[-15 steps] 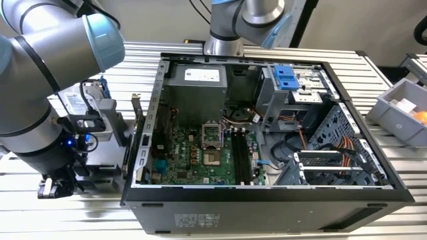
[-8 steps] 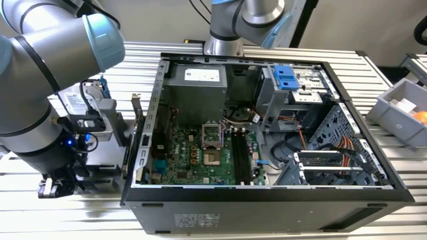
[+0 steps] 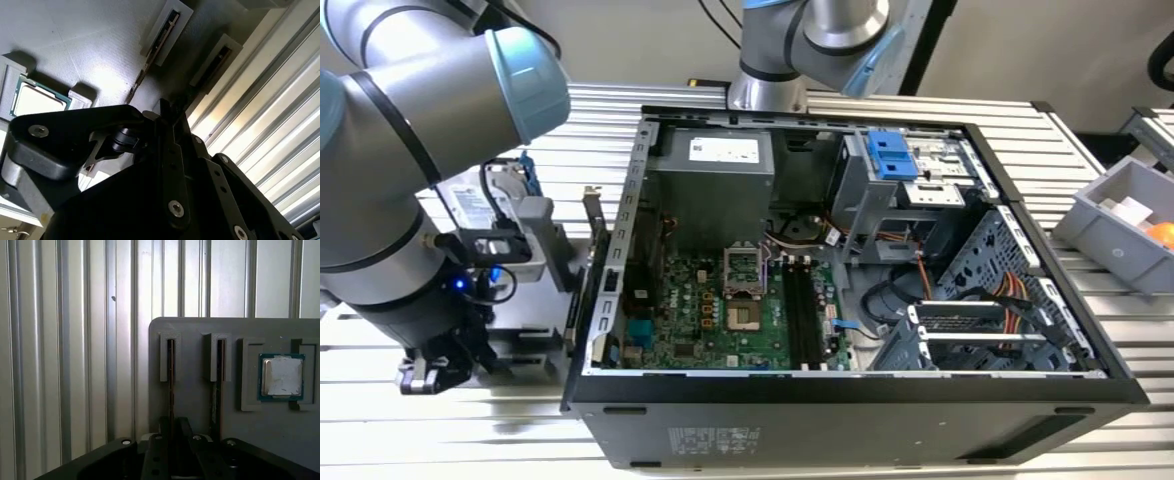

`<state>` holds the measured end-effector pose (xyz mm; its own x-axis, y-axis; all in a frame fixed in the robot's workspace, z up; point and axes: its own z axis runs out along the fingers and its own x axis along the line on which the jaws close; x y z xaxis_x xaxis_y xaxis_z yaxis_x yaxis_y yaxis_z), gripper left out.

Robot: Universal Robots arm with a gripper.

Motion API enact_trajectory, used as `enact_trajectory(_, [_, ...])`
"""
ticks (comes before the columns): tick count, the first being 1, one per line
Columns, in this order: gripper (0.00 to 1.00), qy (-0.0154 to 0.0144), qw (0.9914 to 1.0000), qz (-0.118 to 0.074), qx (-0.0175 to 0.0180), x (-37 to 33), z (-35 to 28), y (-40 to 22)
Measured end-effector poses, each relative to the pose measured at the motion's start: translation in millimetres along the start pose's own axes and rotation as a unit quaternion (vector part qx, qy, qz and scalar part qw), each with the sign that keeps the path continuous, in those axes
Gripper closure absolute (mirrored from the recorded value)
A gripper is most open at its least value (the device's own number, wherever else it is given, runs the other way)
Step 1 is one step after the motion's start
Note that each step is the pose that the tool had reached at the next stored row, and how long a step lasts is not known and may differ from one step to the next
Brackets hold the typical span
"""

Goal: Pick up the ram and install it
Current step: 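Pick up the ram and move it above insertion slot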

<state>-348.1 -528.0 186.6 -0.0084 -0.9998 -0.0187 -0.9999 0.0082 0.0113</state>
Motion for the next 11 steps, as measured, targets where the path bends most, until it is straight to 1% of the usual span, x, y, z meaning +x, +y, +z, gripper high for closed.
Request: enact_trajectory(11, [1.00,0.0000,1.00000,0.000,0.0000,-0.8,0.3,0.0])
